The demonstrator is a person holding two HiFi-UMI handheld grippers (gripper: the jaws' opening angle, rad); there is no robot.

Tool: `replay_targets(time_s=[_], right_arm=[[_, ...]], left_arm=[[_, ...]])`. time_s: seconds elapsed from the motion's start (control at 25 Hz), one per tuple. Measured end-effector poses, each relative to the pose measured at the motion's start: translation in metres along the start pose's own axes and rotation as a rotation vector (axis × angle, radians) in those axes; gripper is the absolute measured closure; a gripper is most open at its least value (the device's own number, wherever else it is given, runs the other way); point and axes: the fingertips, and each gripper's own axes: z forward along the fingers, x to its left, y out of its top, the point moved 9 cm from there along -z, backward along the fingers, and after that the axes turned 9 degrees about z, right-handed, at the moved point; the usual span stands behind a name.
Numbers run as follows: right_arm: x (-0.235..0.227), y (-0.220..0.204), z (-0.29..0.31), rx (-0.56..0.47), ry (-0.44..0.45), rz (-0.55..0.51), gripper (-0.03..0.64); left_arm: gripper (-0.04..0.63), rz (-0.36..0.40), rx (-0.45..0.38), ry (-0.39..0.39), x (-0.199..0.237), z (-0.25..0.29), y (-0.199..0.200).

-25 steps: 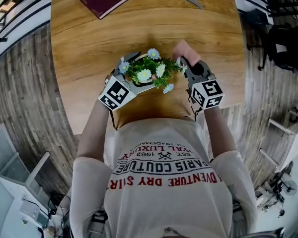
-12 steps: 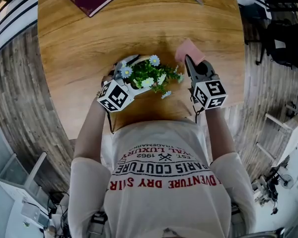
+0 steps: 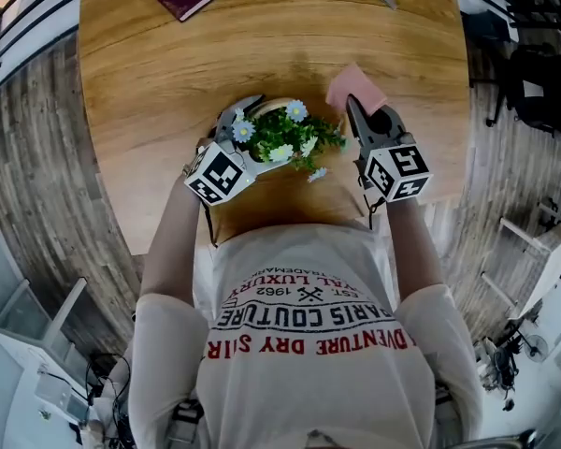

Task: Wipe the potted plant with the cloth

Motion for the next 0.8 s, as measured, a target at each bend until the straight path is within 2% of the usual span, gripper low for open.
replay_targets(time_s=[0.2,0.36,0.56,0.8], right_arm=[[0.005,0.002,-0.003,-0.009,-0.001,-0.004,0.581],[0.01,0.011,-0.012,-0.065,-0.025,-0.012,0.581],[0.023,0.028,-0.026,-0.124,-0.011,-0.042,0.581],[0.038,0.044,-0.033,-0.157,0.032,-0.085,0.581]], left_arm=[[0.072,0.006,0.034,0.041,-0.009,-0.013,-0.005],[0.072,0.003,0.038,0.121,-0.013,-0.032,-0.003],[0.074,-0.041,-0.068,0.264,-0.014,-0.061,0.023],[0.077,0.024,-0.075,0.402,-0.009,-0.096,0.069]])
